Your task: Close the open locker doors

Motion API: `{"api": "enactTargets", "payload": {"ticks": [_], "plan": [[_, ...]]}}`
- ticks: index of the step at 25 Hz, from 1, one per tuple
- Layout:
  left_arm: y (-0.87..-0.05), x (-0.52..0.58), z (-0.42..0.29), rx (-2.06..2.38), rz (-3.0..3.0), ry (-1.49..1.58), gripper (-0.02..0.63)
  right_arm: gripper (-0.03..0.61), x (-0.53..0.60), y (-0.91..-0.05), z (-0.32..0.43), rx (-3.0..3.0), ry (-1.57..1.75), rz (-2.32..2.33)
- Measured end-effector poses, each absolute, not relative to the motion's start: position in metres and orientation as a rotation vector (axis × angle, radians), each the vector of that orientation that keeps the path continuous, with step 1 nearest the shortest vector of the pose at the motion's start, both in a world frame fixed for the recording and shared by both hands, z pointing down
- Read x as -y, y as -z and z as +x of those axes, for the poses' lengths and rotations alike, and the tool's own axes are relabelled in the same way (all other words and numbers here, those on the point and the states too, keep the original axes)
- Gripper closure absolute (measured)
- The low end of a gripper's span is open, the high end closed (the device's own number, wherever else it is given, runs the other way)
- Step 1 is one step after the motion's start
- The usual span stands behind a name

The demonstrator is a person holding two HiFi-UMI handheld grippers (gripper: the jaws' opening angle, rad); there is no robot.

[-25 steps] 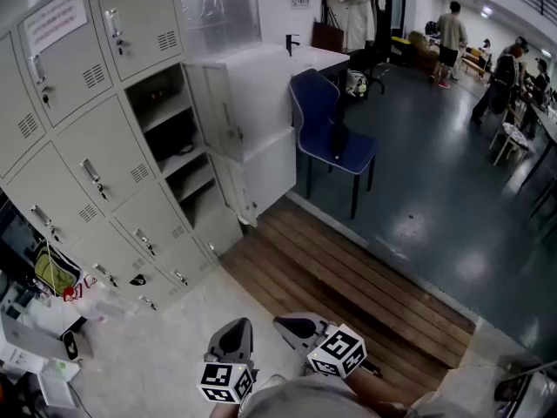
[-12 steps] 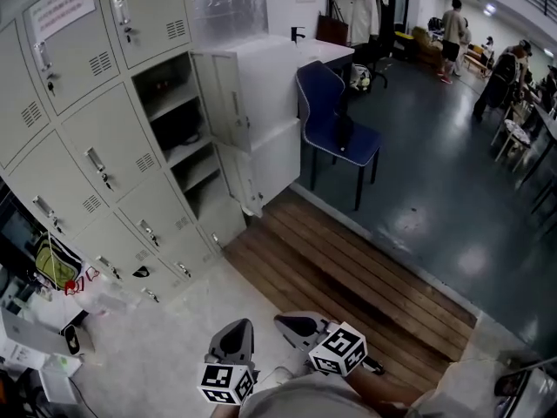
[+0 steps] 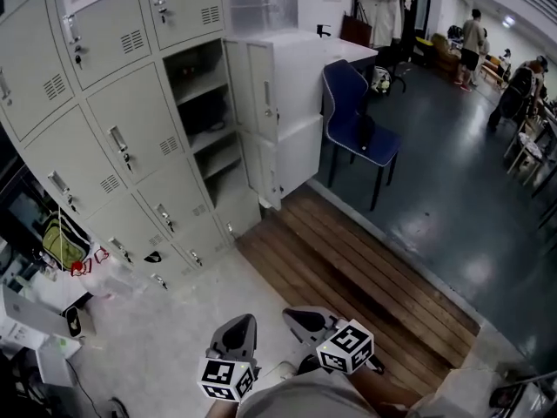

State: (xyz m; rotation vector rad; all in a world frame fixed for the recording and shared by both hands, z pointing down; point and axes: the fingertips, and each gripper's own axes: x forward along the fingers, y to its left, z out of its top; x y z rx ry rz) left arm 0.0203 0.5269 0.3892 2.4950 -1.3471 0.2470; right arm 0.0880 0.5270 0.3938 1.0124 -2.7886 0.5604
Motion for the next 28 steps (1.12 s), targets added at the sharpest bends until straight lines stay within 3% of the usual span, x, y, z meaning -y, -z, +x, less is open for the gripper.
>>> {"api": "enactTargets", "payload": {"ticks": [16, 28], "plan": [[-0.403, -0.475, -0.008, 1.400, 2.432, -0.229, 0.600, 0.551, -0.467, -0.407, 0.071, 2.800, -0.588, 0.982], [-0.416, -0.337, -0.010, 1.401, 2.427, -0.231, 0.600, 0.551, -0.325, -0.417, 0.063, 2.799, -0.587, 0.951]]}}
